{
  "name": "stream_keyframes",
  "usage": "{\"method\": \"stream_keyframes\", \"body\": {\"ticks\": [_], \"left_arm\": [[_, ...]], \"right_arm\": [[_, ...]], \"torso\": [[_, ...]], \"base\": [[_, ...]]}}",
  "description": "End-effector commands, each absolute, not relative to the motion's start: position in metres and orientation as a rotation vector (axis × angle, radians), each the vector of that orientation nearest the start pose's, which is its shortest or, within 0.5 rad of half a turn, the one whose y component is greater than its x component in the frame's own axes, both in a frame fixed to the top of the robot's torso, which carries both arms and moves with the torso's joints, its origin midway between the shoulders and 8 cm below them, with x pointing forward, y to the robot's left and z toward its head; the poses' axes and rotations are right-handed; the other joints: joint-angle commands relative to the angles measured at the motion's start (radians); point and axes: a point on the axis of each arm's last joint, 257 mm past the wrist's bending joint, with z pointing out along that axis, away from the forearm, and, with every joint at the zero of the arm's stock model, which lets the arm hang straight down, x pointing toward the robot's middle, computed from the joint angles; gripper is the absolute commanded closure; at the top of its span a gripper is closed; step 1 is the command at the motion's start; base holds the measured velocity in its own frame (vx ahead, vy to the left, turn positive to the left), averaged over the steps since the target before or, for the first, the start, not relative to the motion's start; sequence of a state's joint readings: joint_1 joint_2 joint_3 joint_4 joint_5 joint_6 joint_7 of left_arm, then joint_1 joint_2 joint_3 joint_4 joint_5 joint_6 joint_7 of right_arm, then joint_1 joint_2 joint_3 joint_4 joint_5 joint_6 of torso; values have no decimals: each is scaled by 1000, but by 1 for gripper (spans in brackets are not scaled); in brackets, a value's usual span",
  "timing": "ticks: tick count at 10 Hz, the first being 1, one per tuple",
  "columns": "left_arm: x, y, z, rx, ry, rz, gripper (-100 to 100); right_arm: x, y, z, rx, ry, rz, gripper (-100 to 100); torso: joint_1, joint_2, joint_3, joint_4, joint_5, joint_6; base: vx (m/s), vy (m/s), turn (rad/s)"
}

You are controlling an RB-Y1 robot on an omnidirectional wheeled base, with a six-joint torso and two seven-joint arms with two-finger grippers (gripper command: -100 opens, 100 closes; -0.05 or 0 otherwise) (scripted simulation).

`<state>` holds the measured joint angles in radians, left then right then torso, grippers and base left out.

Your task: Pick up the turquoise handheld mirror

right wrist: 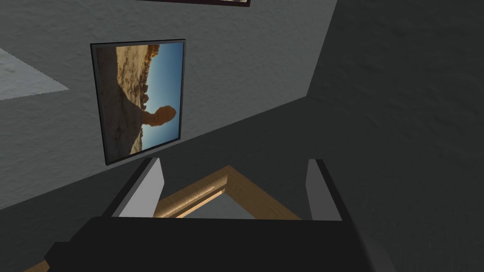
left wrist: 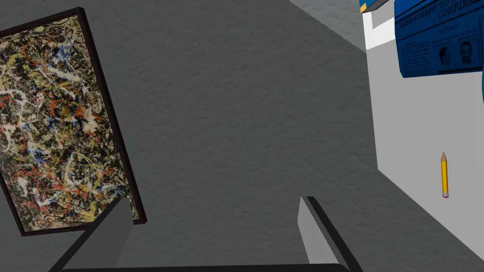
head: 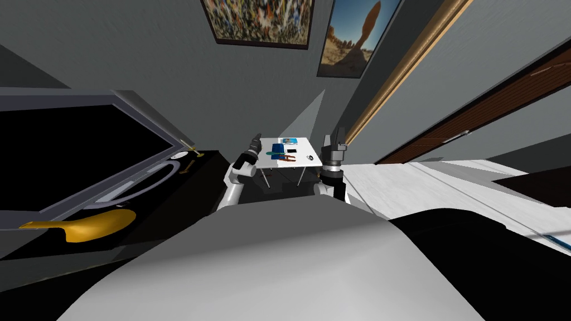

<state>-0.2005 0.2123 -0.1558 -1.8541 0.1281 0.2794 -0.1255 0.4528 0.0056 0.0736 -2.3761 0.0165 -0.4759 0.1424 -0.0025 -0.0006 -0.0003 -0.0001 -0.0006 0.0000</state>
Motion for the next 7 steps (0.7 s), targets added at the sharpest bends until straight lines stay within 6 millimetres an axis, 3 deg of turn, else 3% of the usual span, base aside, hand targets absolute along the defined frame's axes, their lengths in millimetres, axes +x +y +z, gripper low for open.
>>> {"method": "stream_keyframes", "body": {"ticks": [1, 7], "left_arm": [[577, 138, -71, -809, 1382, -1265, -100], [613, 124, -98, -915, 1525, -1212, -100]], "right_arm": [[331, -246, 76, 520, 565, 1272, 0], [331, -246, 77, 520, 565, 1272, 0]], "torso": [[0, 0, 0, 0, 0, 0], [0, -1, 0, 0, 0, 0]], "base": [[-8, -27, 32], [-1, -30, 29]]}}
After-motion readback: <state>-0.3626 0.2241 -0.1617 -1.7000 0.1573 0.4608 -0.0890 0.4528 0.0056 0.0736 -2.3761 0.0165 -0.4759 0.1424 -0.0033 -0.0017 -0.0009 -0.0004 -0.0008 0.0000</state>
